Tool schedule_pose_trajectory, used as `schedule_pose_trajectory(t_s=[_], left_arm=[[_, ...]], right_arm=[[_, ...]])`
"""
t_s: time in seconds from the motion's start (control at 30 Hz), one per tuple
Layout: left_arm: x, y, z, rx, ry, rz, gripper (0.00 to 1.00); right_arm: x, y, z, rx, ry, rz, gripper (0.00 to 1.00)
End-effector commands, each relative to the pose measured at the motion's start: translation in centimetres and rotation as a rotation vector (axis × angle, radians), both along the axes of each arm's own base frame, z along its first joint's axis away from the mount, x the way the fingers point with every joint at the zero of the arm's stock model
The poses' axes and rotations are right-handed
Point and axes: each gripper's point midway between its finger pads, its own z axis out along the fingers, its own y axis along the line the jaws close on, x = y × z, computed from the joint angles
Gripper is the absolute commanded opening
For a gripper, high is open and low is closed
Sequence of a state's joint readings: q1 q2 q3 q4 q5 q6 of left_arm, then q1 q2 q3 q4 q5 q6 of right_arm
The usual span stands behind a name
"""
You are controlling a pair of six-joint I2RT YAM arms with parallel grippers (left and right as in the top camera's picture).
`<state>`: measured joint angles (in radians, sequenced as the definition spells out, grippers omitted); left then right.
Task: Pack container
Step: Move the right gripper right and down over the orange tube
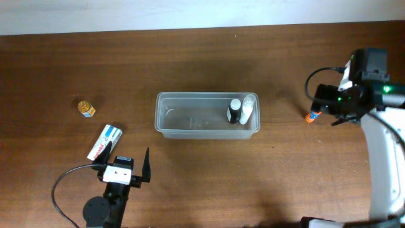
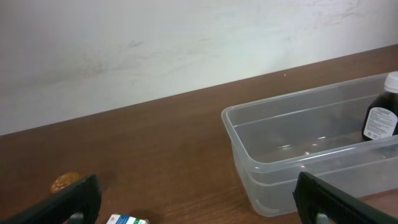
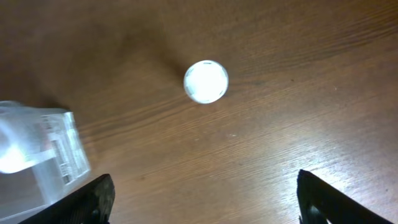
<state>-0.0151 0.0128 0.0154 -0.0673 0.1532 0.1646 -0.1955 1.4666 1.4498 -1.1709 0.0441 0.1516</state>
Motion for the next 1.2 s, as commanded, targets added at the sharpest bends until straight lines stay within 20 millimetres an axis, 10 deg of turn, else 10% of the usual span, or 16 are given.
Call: schedule_pose_trajectory(t_s=[0.0, 1.03, 1.17], left_arm=[[0.0, 0.1, -0.2, 0.009, -0.001, 0.004, 0.99], [0.0, 0.1, -0.2, 0.009, -0.001, 0.004, 0.99], [0.0, 0.1, -0.2, 0.009, -0.001, 0.004, 0.99]], right_arm=[[1.5, -0.6, -1.3, 0.037, 0.02, 0.07, 0.88], [5.2, -1.9, -9.0, 0.056, 0.144, 0.06, 0.9], [5.3, -2.4, -9.2, 0.035, 0.149, 0.054, 0.79]])
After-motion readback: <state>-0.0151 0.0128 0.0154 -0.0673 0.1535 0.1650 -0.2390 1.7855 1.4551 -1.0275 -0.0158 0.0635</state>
